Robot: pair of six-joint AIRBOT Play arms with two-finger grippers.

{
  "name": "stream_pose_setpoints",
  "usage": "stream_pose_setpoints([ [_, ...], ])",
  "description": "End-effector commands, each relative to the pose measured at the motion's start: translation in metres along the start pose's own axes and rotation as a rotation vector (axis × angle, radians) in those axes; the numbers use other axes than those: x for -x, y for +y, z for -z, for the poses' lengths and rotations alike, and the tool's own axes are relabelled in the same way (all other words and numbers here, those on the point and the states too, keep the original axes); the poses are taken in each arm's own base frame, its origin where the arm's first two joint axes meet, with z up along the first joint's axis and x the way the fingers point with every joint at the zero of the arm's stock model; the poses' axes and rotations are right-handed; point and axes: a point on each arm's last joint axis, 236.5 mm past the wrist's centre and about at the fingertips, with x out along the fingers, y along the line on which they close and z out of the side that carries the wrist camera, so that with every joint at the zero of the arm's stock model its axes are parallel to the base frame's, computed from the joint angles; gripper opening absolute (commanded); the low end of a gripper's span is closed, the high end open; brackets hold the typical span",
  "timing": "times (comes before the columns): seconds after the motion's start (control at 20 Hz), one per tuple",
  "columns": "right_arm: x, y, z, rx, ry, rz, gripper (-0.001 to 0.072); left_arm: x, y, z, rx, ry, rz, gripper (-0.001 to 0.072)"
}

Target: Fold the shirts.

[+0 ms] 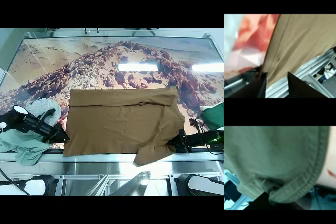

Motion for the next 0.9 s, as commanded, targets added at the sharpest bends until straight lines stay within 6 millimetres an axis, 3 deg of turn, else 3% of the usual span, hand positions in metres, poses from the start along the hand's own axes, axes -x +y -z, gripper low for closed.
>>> stream_pose_setpoints([
  [0.0,0.001,-0.002,-0.027,0.015,-0.101,0.023,0.0018,-0.008,0.040,0.019,0.036,0.080,-0.214,0.0283],
  [0.2,0.001,-0.003,-0.027,0.014,-0.101,0.024,0.0018,0.008,0.028,-0.001,-0.024,0.047,-0.253,0.0283],
  [0.5,0.001,0.001,-0.031,0.008,-0.117,0.010,0.0018,0.054,0.016,-0.076,-0.114,-0.210,-0.321,0.0284],
  [0.65,0.007,0.013,-0.052,-0.014,-0.206,-0.041,0.0019,0.057,0.008,-0.095,-0.119,-0.199,-0.282,0.0287],
  [0.85,0.015,0.030,-0.068,-0.004,-0.259,-0.098,0.0019,0.047,-0.029,-0.122,-0.134,-0.189,-0.086,0.0288],
])
